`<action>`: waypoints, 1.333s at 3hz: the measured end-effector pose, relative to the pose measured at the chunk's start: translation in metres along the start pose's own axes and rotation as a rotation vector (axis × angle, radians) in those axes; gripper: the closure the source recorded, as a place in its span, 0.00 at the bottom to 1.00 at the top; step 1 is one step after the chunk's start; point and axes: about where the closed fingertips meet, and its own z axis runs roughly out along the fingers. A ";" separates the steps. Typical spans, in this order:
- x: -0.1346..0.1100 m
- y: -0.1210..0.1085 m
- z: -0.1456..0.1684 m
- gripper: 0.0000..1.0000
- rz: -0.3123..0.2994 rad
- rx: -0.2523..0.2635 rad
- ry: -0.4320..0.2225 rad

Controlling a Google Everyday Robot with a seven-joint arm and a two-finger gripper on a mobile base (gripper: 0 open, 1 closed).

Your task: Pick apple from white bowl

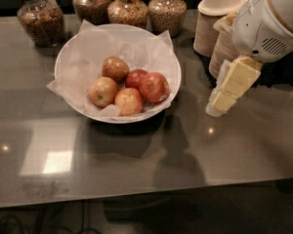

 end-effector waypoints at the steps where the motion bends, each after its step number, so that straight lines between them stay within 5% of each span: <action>1: -0.031 -0.015 0.023 0.00 -0.028 -0.013 -0.111; 2: -0.051 -0.024 0.037 0.12 -0.044 -0.029 -0.170; 4: -0.067 -0.031 0.061 0.14 -0.046 -0.061 -0.202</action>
Offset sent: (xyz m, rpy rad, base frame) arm 0.0595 0.0781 -0.0053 0.2035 -0.0262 0.1468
